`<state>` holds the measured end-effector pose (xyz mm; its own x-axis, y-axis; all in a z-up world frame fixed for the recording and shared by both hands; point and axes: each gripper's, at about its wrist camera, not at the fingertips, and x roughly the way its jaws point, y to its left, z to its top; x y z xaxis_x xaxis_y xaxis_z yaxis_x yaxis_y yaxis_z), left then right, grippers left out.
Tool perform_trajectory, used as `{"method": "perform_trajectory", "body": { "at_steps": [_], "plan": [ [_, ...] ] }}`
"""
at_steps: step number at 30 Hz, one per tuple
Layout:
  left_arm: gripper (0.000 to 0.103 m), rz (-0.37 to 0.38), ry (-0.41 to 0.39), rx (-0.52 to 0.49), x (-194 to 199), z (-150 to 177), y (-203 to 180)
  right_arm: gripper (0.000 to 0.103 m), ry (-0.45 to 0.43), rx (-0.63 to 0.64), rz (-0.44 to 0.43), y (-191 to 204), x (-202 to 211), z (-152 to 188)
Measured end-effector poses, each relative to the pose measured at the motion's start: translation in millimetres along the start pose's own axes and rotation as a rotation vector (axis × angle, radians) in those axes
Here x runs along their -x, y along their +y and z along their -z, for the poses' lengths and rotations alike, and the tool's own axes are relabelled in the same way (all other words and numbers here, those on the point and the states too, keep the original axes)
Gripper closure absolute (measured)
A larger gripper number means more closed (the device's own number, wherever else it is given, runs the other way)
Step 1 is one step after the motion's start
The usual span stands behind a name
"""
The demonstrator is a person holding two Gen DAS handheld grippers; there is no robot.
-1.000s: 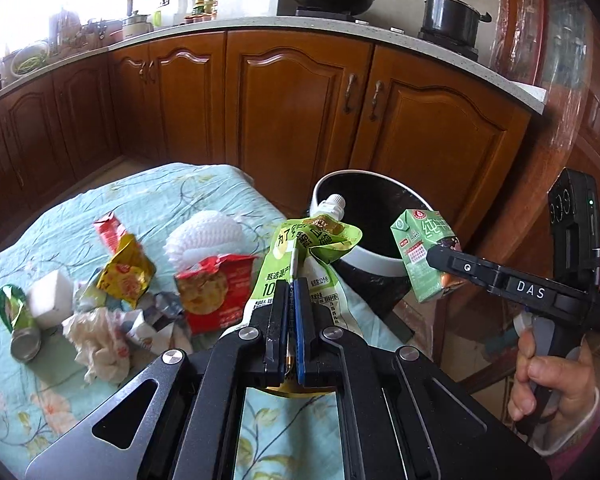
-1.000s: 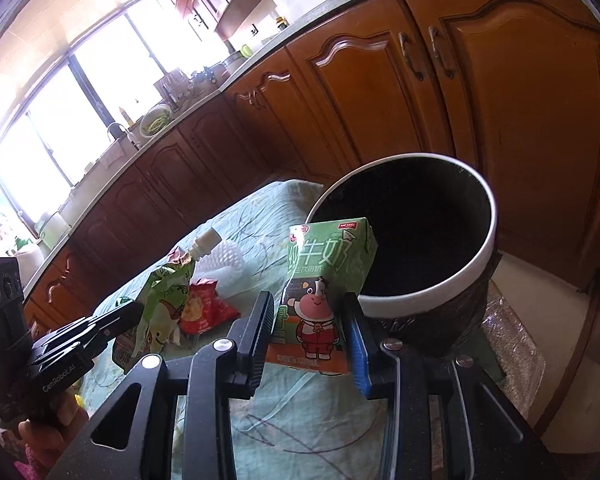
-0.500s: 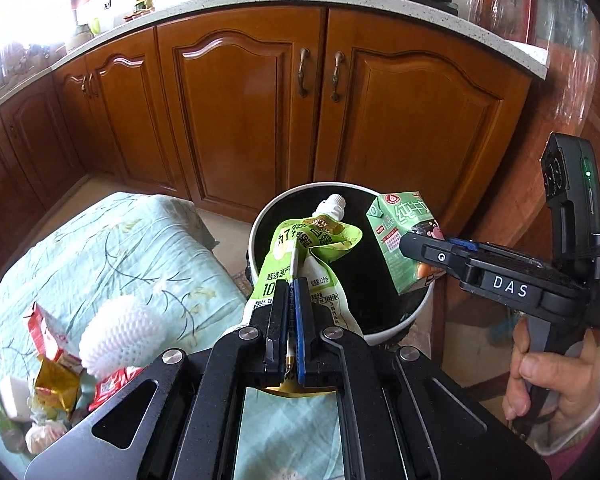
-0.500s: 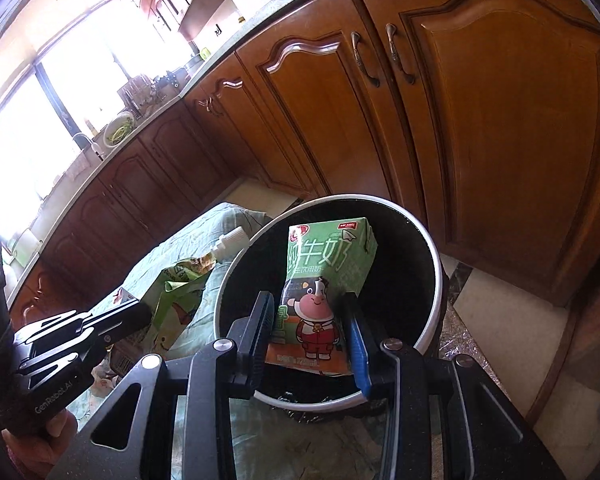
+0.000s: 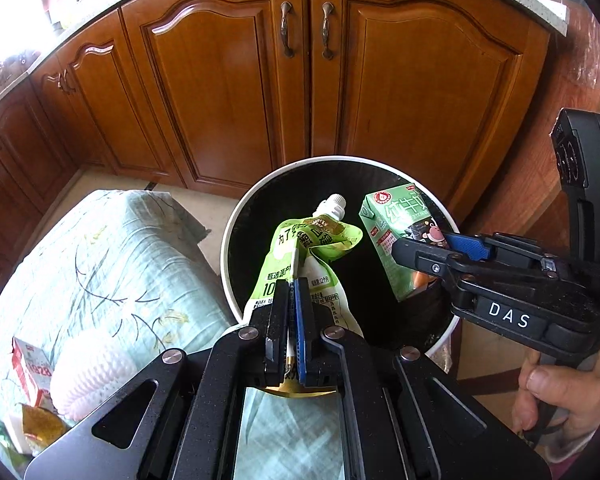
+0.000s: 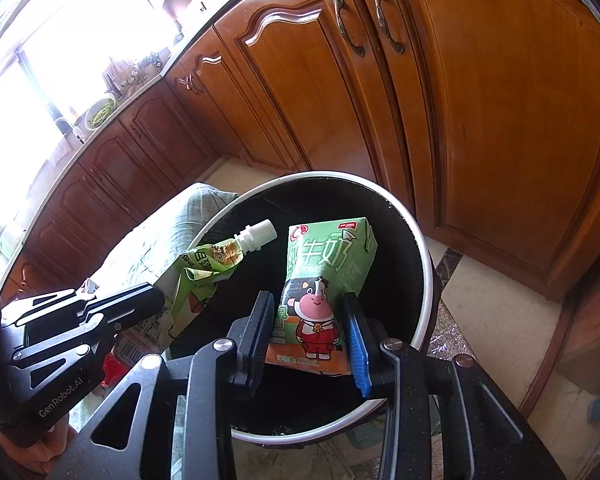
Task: Collect trash
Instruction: 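Carry carton and pouch to the bin and open both grippers to drop them, then move both tools back over the table trash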
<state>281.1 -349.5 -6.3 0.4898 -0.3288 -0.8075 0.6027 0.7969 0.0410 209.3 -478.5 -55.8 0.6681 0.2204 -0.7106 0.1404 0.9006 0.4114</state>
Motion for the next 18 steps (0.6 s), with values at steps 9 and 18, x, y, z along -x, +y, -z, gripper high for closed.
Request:
{"method": "perform_trajectory", "body": {
  "at_steps": [9, 18],
  "plan": [
    [0.072, 0.017, -0.007, 0.032, 0.7, -1.8, 2.5, 0.055, -0.009, -0.036, -0.009, -4.9, -2.5, -8.2],
    [0.055, 0.036, -0.114, 0.147, 54.4, 21.6, 36.1, 0.021, -0.127, -0.052, -0.067, 11.6, 32.0, 12.0]
  ]
}}
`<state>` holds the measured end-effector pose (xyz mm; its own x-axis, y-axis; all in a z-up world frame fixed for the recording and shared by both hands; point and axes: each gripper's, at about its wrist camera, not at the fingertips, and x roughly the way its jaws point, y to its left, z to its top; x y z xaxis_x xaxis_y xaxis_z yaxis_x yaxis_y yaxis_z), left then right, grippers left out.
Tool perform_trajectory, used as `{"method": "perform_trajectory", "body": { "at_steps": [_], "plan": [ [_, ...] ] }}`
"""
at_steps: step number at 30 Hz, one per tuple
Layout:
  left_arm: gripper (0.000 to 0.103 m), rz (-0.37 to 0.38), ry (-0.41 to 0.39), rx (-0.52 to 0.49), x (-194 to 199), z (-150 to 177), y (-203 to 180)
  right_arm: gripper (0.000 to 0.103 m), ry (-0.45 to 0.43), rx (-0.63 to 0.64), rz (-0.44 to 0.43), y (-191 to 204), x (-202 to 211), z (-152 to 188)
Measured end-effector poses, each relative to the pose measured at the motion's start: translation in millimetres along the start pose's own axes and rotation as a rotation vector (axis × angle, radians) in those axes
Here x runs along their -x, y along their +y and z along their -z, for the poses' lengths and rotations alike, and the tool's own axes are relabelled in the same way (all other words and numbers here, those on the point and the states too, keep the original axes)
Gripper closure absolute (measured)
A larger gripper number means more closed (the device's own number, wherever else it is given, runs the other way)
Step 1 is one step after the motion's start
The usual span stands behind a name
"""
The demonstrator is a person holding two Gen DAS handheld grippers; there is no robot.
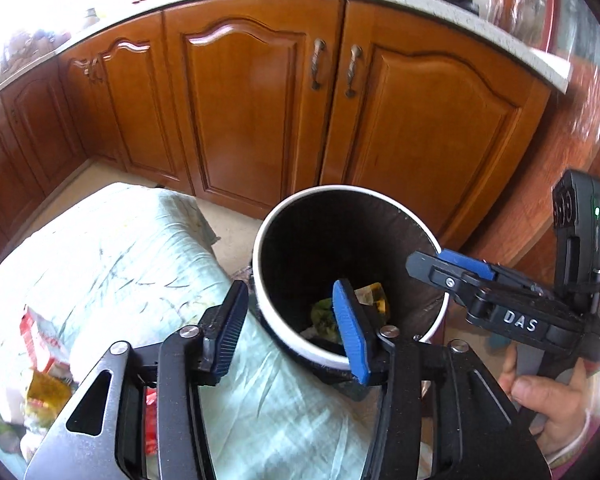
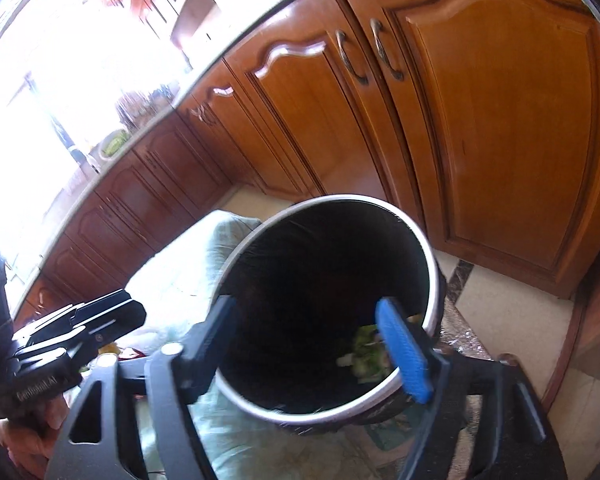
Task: Collect trash
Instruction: 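Move both tools back over the table trash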
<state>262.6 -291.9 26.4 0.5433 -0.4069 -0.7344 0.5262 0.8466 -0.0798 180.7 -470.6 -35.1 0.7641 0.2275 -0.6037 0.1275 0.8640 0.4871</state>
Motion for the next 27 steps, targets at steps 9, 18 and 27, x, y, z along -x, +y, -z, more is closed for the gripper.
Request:
{"method": "perform_trajectory", "body": {
  "at_steps": [9, 18, 27],
  "plan": [
    [0.047, -0.021, -0.101, 0.164, 72.0, 39.5, 58.8, 0.013, -0.043, 0.012, -0.079, 40.1, 25.3, 40.8],
    [0.044, -0.085, -0.115, 0.306, 116.7, 101.4, 111.8, 0.010, -0.013, 0.116, -0.125, 95.2, 30.8, 83.2],
    [0.042, -0.174, -0.124, 0.384, 139.9, 157.5, 146.4, 0.006, 0.058, 0.219, -0.140, 138.4, 17.1, 115.4]
  ]
}}
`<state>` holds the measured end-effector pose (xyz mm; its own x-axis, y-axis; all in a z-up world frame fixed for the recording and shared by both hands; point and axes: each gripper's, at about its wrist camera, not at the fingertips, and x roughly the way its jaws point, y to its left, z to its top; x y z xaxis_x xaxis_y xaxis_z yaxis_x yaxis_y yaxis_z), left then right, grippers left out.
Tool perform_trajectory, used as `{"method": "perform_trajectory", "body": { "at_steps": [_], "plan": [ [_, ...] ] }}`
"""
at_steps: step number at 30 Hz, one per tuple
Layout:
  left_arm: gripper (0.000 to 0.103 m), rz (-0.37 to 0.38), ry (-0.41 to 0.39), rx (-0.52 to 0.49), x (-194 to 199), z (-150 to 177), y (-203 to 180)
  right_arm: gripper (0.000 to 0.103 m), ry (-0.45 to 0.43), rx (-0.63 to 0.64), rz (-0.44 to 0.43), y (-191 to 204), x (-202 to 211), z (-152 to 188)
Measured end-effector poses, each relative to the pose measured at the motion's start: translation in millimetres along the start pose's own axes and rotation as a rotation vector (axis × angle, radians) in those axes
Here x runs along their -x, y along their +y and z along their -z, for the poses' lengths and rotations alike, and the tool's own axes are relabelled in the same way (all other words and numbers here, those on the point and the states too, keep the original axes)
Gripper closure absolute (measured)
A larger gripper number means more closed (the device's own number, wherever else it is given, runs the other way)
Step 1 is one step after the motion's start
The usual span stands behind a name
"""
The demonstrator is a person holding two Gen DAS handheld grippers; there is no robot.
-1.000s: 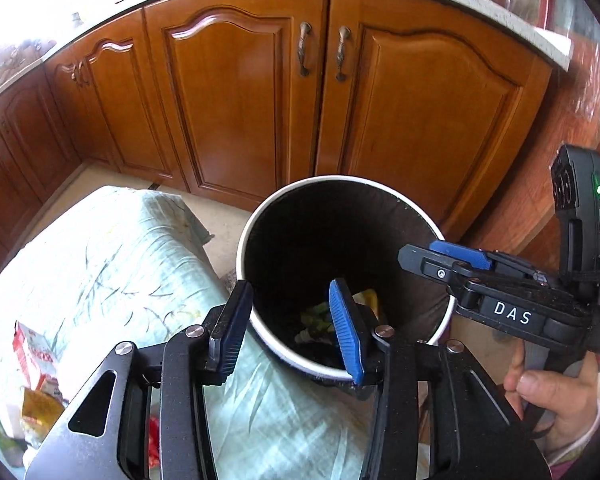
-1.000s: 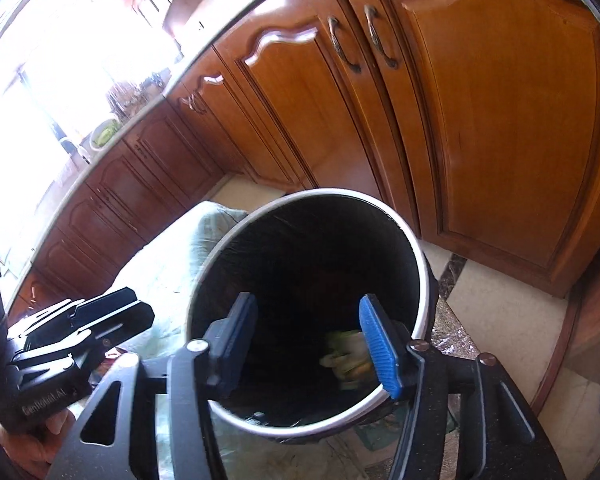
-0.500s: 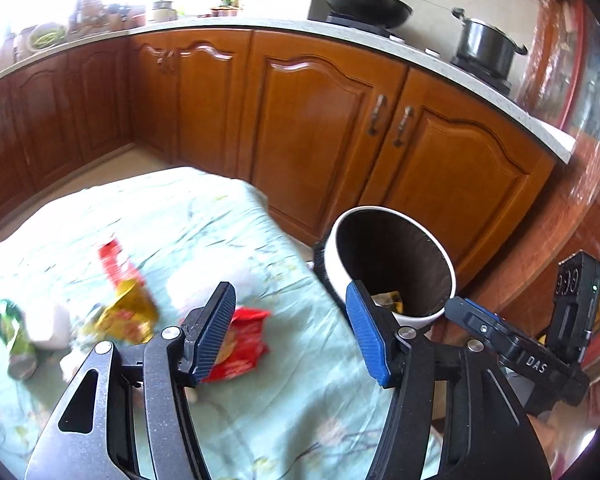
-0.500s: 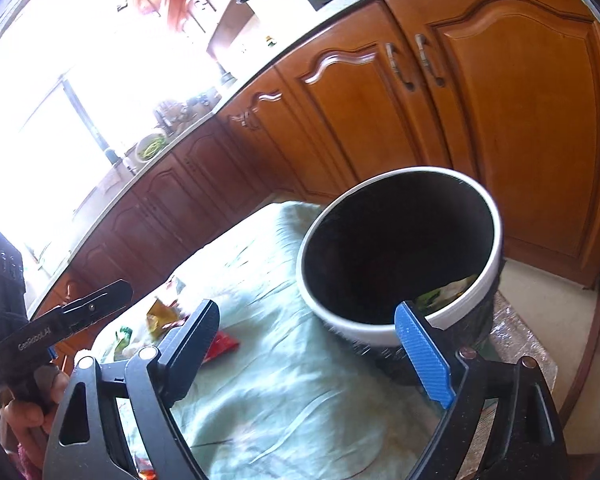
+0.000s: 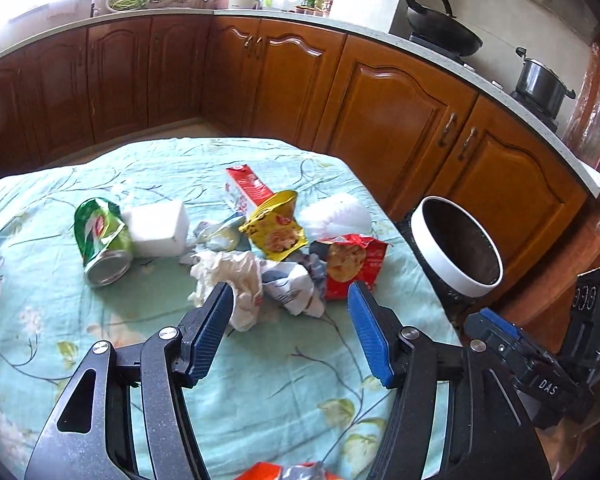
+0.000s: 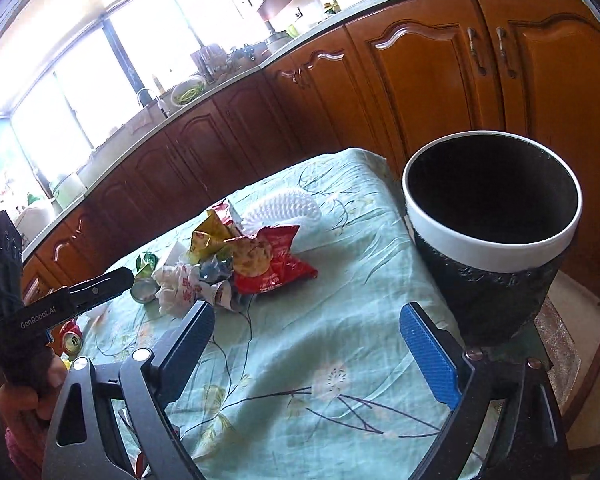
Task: Collect trash
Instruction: 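Move both tools back over the table trash, then grasp the red snack bag with the right gripper while the left grasps crumpled tissue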
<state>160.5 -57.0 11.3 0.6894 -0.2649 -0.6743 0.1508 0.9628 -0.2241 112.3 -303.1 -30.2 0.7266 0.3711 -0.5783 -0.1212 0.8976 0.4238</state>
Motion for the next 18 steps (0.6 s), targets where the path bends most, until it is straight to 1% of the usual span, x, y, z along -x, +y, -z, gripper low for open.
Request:
{"method": "perform_trajectory", "body": {
  "at_steps": [3, 7, 13, 16, 18],
  "plan": [
    [0.038, -0.030, 0.002, 0.011, 1.5, 9.4, 14.1, 0.005, 0.010, 0.021, -0.006, 11.3, -6.8, 3.6],
    [0.036, -0.033, 0.015, 0.034, 1.2, 16.8, 31.2, 0.005, 0.027, 0.033, -0.020, 17.7, -15.0, 6.9],
    [0.036, -0.023, 0.038, 0.048, -4.9, 16.0, 39.7, 0.005, 0.053, 0.027, -0.038, 22.8, -30.9, 3.0],
    [0.036, 0.004, 0.054, 0.057, -7.4, 16.1, 42.7, 0.005, 0.064, 0.031, -0.039, 24.0, -38.2, 0.8],
    [0.036, 0.003, 0.060, 0.052, -10.0, 13.6, 41.9, 0.005, 0.075, 0.029, -0.041, 24.6, -46.3, -1.7]
  ]
}}
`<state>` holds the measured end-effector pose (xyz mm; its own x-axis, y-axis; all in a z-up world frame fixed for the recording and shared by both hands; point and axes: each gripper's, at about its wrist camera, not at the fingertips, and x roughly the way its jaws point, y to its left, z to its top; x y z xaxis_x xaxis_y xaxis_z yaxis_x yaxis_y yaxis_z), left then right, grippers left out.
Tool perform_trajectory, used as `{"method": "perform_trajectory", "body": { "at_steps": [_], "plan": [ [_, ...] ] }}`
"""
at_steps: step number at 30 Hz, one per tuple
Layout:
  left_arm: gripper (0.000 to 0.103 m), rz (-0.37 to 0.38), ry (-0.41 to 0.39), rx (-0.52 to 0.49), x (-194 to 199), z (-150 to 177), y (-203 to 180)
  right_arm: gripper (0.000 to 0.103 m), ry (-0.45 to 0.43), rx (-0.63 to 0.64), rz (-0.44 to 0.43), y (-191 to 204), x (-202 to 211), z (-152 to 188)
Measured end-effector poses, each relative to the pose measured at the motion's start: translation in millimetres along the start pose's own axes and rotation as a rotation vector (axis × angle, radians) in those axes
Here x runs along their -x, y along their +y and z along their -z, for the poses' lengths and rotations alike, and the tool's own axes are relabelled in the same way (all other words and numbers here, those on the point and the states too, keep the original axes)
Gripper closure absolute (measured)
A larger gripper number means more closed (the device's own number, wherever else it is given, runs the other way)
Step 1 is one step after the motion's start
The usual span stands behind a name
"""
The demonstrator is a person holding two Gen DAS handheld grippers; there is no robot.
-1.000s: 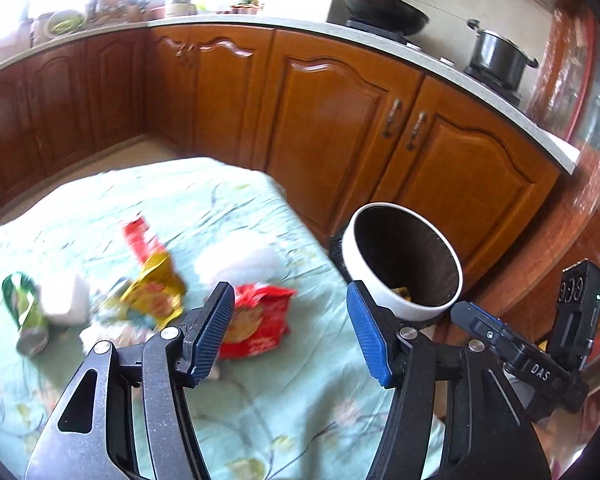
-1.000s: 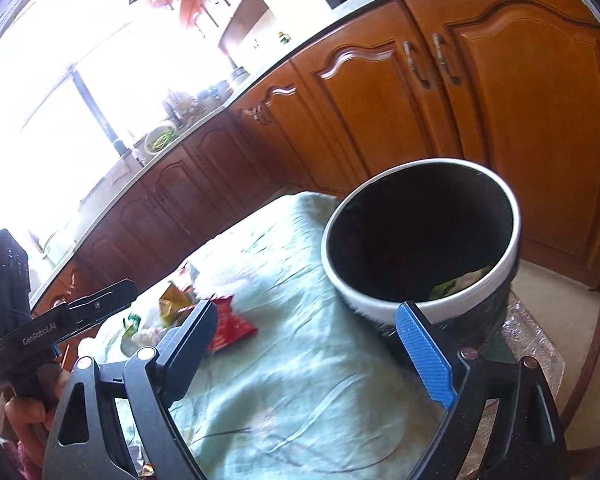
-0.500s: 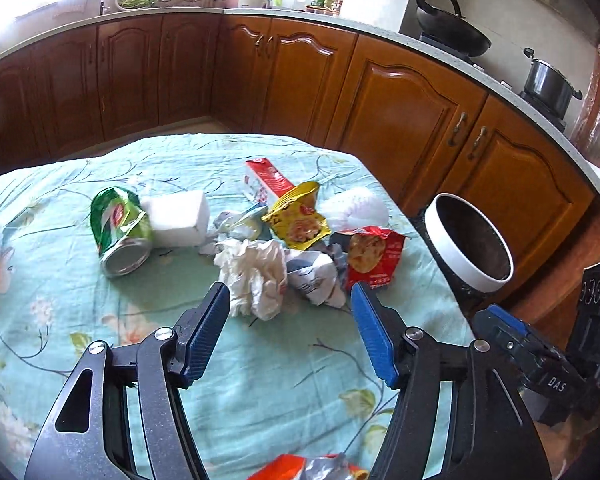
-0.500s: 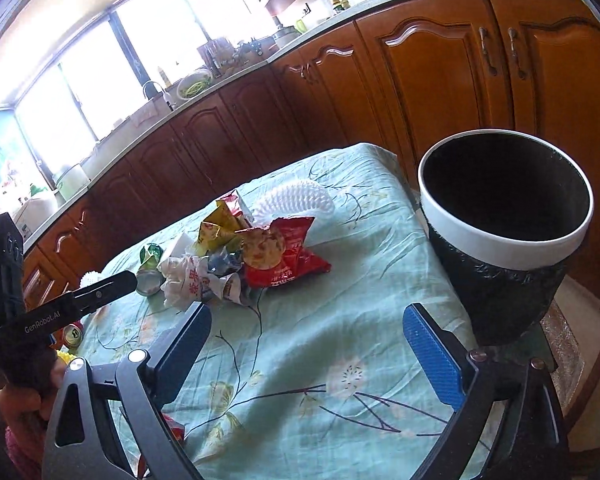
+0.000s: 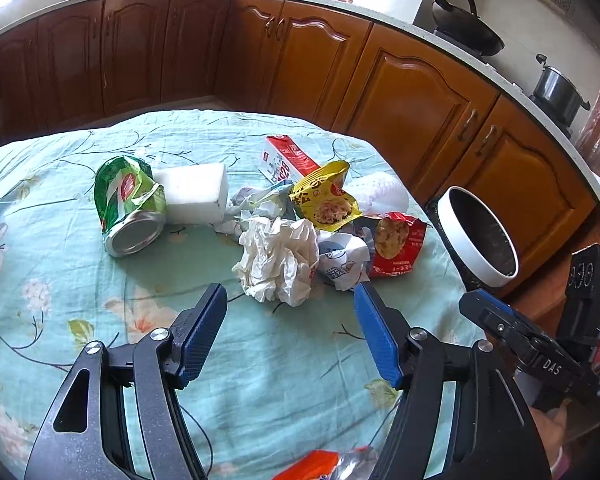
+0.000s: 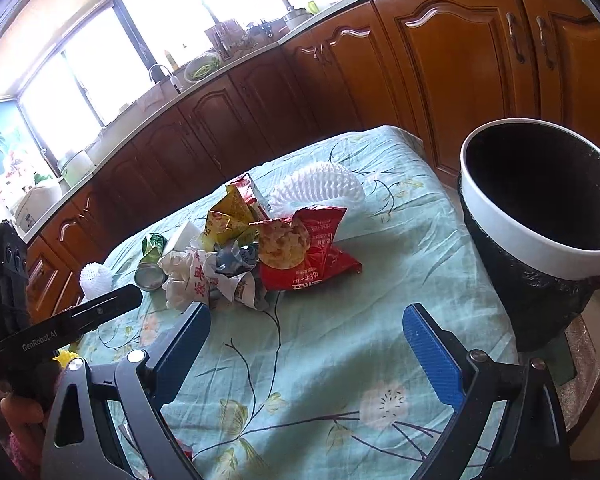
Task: Collect trash
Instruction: 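Grasp the red snack bag with the right gripper while the left grasps crumpled tissue, then carry the red bag and tissue to the bin and release both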
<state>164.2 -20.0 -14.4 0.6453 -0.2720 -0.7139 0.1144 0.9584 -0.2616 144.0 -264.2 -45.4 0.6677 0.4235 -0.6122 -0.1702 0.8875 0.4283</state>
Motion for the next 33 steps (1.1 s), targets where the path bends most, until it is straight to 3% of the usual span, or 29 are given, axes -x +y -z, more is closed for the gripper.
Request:
{"method": "perform_trajectory", "body": {
  "at_steps": [9, 10, 12, 13, 14, 15, 20, 33],
  "plan": [
    [0.036, -0.044, 0.023, -0.008, -37.5, -15.6, 5.8, 0.024, 0.042, -0.033, -0.002, -7.4, -38.7, -24.8],
    [0.039, -0.045, 0.030, -0.003, -42.9, -17.4, 7.5, 0.028, 0.045, -0.035, -0.002, -8.1, -43.8, -28.4],
    [0.055, -0.020, 0.055, 0.008, -53.9, -19.9, 11.2, 0.037, 0.050, -0.033, 0.004, -8.7, -52.5, -33.3],
    [0.068, 0.000, 0.070, 0.014, -58.5, -20.2, 12.5, 0.057, 0.057, -0.031, 0.004, -8.8, -56.7, -34.9],
    [0.075, 0.023, 0.079, 0.019, -61.6, -20.0, 13.6, 0.087, 0.065, -0.030, 0.003, -8.9, -60.1, -35.3],
    [0.076, 0.030, 0.077, 0.016, -61.9, -19.1, 13.0, 0.093, 0.075, -0.029, 0.001, -8.4, -62.4, -35.1],
    [0.084, 0.042, 0.056, -0.018, -48.0, -13.6, 6.2, 0.099, 0.035, 0.000, -0.025, -1.5, -43.9, -28.3],
    [0.084, 0.107, -0.041, -0.078, 6.5, -15.4, -22.9, 0.101, -0.057, -0.028, -0.023, -14.7, 26.8, -17.4]
  ]
}}
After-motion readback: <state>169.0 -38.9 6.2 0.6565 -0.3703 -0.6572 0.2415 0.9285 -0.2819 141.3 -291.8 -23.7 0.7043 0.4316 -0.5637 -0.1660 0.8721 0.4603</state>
